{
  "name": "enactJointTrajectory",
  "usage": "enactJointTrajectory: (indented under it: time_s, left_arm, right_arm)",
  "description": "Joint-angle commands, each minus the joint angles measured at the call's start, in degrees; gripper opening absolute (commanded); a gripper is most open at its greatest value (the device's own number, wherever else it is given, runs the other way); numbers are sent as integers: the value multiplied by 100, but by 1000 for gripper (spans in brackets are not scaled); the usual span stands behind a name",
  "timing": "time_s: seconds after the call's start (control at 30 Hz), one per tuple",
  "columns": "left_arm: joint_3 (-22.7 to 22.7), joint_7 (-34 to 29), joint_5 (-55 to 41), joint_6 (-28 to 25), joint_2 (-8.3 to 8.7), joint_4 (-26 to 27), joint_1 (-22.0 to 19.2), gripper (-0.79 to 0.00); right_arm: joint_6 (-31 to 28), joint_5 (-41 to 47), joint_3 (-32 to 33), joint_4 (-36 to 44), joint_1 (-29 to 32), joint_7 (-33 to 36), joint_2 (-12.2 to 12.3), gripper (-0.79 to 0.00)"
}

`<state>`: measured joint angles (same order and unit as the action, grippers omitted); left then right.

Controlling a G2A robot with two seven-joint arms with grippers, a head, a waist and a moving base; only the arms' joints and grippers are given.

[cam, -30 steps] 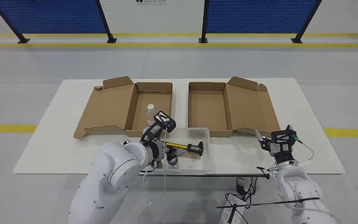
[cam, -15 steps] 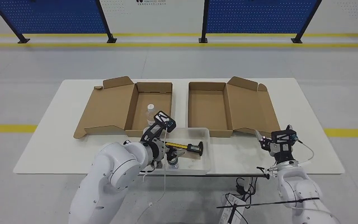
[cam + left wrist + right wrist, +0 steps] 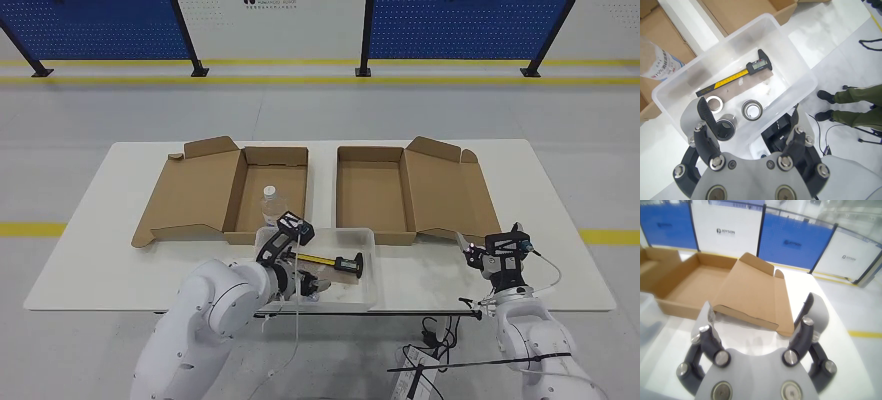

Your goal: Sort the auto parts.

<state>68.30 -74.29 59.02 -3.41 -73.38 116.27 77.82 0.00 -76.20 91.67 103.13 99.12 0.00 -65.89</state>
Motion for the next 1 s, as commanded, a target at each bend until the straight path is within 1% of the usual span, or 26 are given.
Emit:
enactJointTrajectory:
  time_s: [0.0,0.3,0.33,0.4,0.5,0.57,0.67,0.73,0.83,0.9,0.93,0.97]
  left_arm:
    - [-65,-57,-43,154,-5,-124,-31,0]
    - [-331,-198,23,573,-17,-581,-225,0]
    - [-363,-207,33,607,-20,-614,-260,-22]
    - [-418,-229,40,657,-25,-687,-319,-154]
    - [-486,-282,25,732,-31,-789,-398,-163]
    - [-534,-308,41,761,-32,-849,-434,-243]
    - [-581,-336,75,804,-30,-934,-477,-271]
    - [-598,-341,70,831,-29,-980,-494,-305]
    - [-620,-362,77,836,-23,-1046,-509,-320]
    - [-637,-380,85,838,-19,-1068,-522,-363]
    - [-644,-382,81,841,-17,-1075,-525,-363]
    - [-652,-386,75,844,-16,-1080,-530,-345]
  right_arm:
    - [0,0,0,0,0,0,0,0]
    - [0,0,0,0,0,0,0,0]
    - [0,0,0,0,0,0,0,0]
    - [0,0,0,0,0,0,0,0]
    - [0,0,0,0,0,0,0,0]
    - [0,0,0,0,0,0,0,0]
    - [0,0,0,0,0,0,0,0]
    - [0,0,0,0,0,0,0,0]
    - [0,0,0,0,0,0,0,0]
    - [0,0,0,0,0,0,0,0]
    - [0,0,0,0,0,0,0,0]
    - [0,0,0,0,0,0,0,0]
